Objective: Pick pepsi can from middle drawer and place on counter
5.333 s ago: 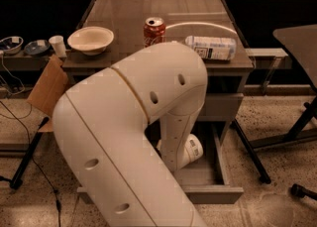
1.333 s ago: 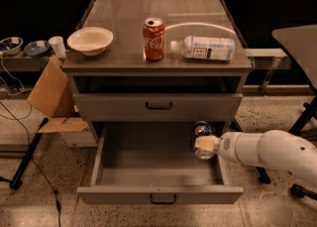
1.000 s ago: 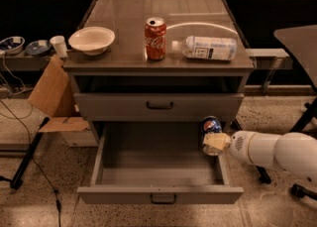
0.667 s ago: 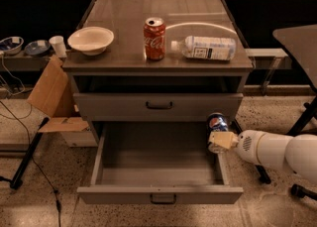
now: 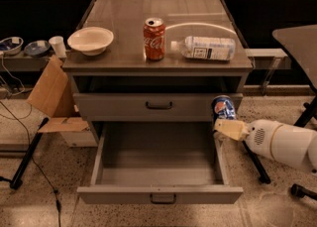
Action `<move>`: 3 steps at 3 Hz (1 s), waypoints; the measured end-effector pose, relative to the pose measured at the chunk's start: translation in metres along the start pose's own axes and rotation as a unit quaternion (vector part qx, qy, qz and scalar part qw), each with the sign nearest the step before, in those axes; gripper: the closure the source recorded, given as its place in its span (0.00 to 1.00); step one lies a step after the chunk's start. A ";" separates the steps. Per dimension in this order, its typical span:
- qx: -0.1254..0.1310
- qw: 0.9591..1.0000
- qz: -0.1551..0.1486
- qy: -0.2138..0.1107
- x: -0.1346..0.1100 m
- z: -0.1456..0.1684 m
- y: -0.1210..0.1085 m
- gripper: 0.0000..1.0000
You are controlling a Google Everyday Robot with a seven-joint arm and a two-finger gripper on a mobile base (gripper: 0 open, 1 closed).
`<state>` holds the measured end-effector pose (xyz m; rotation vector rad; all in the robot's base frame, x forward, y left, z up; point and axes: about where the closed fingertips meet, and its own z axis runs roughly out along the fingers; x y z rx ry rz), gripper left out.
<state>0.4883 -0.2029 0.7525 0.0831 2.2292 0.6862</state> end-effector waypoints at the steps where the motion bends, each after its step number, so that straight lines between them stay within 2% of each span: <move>1: -0.012 0.999 -0.025 -0.023 -0.027 -0.011 0.021 1.00; 2: -0.016 0.998 -0.041 -0.041 -0.060 -0.015 0.038 1.00; 3: -0.015 0.997 -0.046 -0.063 -0.113 -0.021 0.058 1.00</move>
Offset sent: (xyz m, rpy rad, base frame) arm 0.0507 0.0158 0.1123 -0.0305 -0.1755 0.0310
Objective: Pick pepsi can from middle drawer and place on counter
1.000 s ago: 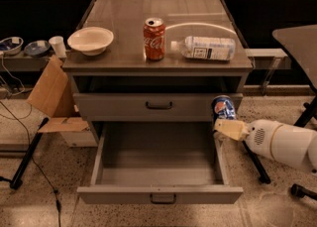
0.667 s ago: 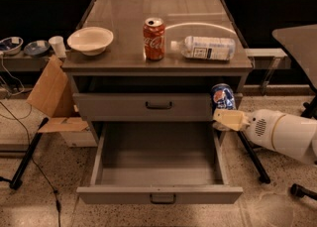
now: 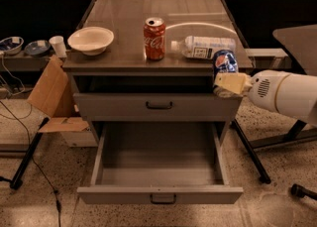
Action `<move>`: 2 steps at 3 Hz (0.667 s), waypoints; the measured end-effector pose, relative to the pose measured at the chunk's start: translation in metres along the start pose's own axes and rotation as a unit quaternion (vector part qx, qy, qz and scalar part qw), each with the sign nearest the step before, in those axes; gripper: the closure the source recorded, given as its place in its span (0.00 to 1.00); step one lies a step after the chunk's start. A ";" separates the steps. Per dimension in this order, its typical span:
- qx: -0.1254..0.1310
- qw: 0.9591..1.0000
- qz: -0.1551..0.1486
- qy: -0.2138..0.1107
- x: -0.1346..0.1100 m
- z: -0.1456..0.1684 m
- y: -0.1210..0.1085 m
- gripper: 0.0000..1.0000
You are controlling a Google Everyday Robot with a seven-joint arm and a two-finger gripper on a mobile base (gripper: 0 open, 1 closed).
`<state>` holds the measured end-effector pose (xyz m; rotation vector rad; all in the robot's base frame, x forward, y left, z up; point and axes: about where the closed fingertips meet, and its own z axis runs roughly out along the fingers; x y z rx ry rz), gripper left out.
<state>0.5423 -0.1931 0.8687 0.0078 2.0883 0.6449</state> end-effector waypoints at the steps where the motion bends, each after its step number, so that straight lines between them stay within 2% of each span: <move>1: 0.000 1.000 0.000 0.000 0.000 0.000 0.000 1.00; 2: 0.004 1.000 -0.007 -0.021 -0.013 -0.004 0.003 1.00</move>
Offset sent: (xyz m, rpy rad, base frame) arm 0.0088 -0.0125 0.0376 -0.0133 -0.1176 -0.0595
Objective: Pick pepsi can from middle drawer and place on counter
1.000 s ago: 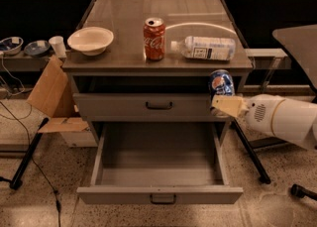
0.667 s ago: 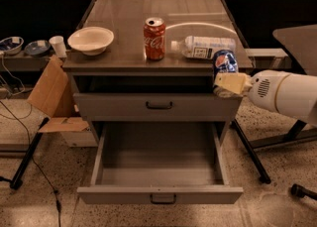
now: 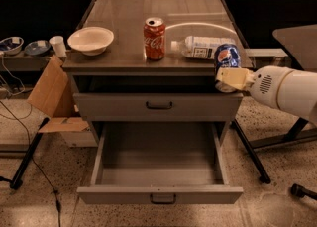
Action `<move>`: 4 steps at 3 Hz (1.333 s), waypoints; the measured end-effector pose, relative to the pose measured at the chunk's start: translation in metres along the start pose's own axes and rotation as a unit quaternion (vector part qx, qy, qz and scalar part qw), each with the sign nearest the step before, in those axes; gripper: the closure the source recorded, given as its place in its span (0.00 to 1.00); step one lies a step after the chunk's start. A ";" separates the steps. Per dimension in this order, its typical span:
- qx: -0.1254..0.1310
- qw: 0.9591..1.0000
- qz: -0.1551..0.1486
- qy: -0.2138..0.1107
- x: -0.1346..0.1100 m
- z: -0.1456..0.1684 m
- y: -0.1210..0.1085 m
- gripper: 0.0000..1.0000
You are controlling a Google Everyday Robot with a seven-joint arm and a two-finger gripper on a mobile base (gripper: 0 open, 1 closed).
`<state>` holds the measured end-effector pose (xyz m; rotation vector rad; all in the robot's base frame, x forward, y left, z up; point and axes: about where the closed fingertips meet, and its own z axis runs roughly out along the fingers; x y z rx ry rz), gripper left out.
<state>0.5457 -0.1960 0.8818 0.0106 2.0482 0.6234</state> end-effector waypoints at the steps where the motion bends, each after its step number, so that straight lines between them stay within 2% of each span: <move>1: 0.000 0.999 -0.008 -0.033 -0.025 0.004 0.006 1.00; 2: -0.005 0.998 -0.019 -0.057 -0.050 0.011 0.015 1.00; 3: -0.020 0.997 -0.021 -0.075 -0.082 0.033 0.024 1.00; 4: -0.031 0.996 -0.026 -0.083 -0.101 0.046 0.034 1.00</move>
Offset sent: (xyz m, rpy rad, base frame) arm 0.0551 0.0089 0.0694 0.0020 -0.1882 -0.0342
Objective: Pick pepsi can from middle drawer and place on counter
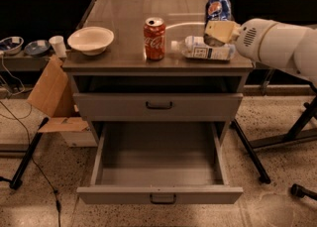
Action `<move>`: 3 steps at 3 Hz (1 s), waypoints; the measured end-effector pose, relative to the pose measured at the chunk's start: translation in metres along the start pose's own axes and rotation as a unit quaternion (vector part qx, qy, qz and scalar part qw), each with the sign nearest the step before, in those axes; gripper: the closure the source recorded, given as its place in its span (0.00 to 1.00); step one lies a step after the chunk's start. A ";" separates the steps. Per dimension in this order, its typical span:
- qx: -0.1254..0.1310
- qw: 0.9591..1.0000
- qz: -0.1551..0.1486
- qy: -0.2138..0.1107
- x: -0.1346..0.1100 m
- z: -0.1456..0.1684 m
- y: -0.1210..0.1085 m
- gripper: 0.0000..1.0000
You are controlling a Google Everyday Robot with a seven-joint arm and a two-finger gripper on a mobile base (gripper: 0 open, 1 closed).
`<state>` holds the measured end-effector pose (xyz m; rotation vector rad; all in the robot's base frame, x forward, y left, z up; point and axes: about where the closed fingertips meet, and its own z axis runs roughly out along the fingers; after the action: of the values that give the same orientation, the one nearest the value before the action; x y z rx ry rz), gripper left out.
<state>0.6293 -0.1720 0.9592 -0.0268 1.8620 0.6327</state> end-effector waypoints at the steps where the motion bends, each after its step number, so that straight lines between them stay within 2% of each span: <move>1: -0.012 1.000 -0.009 0.003 -0.017 0.020 0.011 1.00; 3: -0.023 0.999 -0.030 0.025 -0.039 0.062 0.030 1.00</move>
Offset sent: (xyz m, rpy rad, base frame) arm 0.0640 0.0456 0.0380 -0.0502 -0.0017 0.0920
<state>0.6889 -0.1299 0.9903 -0.1294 1.8882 0.6382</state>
